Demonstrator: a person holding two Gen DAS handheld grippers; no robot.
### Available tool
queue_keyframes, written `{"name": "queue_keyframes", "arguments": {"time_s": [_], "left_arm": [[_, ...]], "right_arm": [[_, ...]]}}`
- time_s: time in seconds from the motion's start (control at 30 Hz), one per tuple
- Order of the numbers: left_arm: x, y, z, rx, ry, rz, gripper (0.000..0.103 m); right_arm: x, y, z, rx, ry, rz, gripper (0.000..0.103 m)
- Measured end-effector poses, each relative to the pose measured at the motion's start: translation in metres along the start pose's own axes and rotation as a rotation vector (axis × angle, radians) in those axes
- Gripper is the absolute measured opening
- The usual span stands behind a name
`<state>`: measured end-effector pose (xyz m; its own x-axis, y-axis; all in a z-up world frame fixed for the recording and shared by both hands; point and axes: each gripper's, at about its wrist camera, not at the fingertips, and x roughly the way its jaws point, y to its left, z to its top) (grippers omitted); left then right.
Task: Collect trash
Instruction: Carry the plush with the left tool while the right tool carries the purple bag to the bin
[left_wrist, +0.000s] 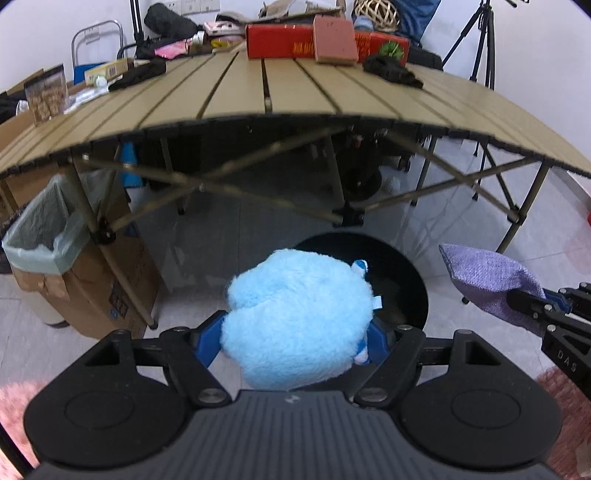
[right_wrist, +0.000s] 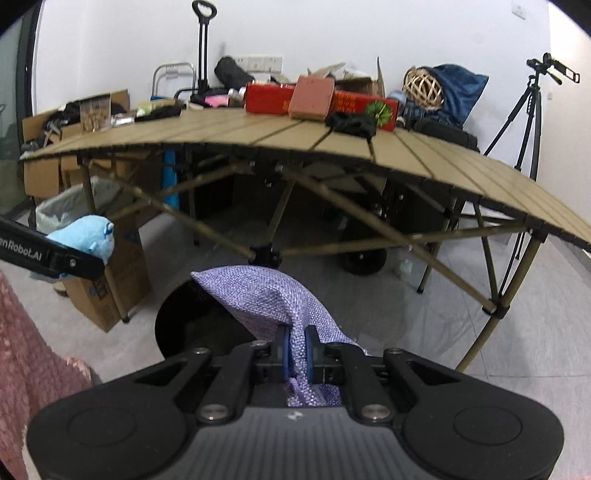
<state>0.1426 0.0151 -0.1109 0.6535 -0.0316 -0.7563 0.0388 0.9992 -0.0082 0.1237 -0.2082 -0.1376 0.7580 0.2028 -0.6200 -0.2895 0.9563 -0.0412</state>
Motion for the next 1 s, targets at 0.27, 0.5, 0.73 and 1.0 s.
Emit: {"name": "queue_keyframes", "arguments": {"time_s": [0.27,0.5,0.73,1.0], "left_arm": [[0.013,0.007,-0.01,-0.013,0.031,0.008,0.075],[0.028,0.017,-0.016,-0.034,0.072,0.019,0.075],[0.042,0.022,-0.021,-0.036,0.124,0.028,0.075],[0.056,0.012,-0.023,0.007,0.16,0.033,0.076]], "right_arm": [[0.013,0.007,-0.003,-0.021,0.072,-0.002,0.008],[0.026,0.013,-0.006,-0.047,0.125,-0.01,0.008],[0.037,0.016,-0.009,-0.057,0.166,-0.014,0.008],[0.046,0.014,-0.009,-0.048,0.192,-0.028,0.008]]}}
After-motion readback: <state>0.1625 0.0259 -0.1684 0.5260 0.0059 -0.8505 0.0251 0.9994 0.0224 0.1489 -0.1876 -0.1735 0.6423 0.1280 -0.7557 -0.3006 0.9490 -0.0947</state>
